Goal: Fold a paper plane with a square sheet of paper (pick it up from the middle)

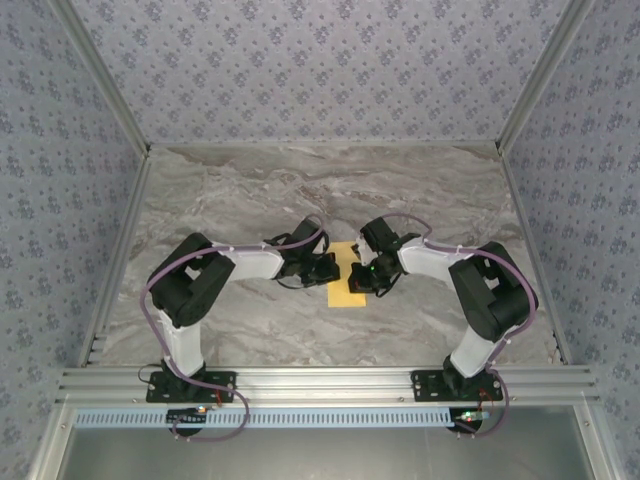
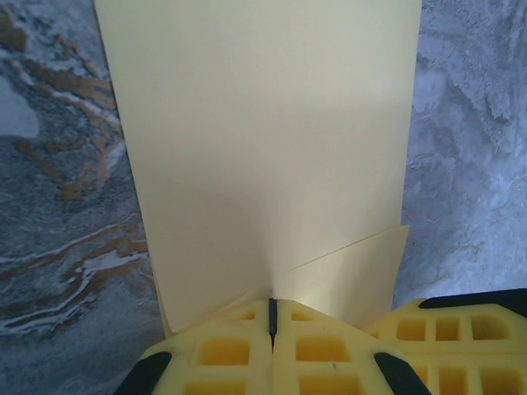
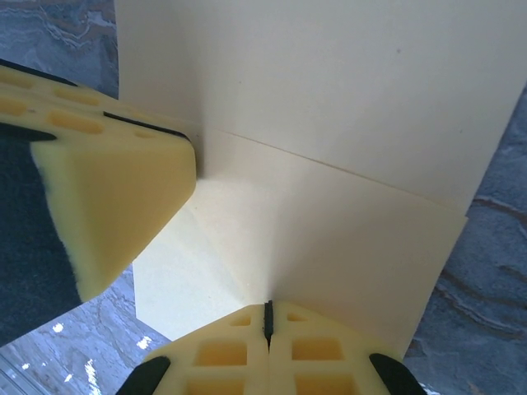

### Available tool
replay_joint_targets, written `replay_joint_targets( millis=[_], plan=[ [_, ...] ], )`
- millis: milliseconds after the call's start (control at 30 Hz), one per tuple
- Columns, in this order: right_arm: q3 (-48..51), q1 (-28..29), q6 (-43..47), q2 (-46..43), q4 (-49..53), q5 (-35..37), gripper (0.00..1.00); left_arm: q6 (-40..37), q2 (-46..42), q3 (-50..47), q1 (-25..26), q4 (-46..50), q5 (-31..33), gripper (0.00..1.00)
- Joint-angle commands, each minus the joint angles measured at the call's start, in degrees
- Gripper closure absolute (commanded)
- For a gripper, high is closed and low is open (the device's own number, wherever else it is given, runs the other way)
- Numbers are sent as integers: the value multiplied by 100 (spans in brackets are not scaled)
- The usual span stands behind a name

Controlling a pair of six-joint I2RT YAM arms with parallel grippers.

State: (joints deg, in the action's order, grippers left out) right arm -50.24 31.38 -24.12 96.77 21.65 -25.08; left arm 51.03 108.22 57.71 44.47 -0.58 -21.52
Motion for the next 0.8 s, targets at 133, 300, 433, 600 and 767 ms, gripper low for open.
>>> replay_joint_targets(
  millis=[133,300,433,600,767],
  plan=[
    [-276,7,-4,153,-27,-111,100,-75,212,94,-8,418,95,100],
    [-241,4,30,235,44,-25,100,-74,249,126,-3,557,173,100],
    [-147,-5,120,223,179,3,100,-60,278,144,-8,788,324,100],
    [58,-34,301,51,433,12,100,-35,324,145,-5,1105,552,100],
    [258,-69,488,-183,655,-55,100,25,428,101,-5,1209,631,100]
  ],
)
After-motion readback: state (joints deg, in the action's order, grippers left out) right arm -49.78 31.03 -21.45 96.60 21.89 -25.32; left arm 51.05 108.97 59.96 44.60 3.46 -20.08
